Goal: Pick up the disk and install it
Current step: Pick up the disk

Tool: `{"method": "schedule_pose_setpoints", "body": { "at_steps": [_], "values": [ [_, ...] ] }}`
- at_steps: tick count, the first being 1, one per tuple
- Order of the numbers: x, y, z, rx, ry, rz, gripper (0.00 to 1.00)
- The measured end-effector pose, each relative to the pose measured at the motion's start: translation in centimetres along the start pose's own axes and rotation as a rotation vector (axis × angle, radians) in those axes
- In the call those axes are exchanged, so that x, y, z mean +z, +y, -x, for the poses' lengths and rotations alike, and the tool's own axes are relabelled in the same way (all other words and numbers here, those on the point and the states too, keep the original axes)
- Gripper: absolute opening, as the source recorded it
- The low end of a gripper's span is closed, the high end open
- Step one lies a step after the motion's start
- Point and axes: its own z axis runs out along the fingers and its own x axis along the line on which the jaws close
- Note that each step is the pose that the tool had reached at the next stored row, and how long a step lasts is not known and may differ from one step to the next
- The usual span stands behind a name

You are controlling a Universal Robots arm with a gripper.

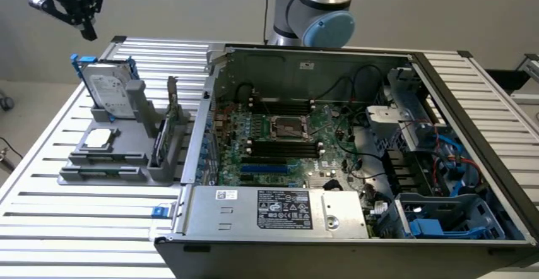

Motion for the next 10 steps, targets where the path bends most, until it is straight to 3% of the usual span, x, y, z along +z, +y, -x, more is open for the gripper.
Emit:
{"method": "schedule_pose_setpoints", "body": {
  "at_steps": [10],
  "values": [
    [0.0, 0.01, 0.0, -0.182, 0.0123, 0.0001, 0.11]
  ]
}}
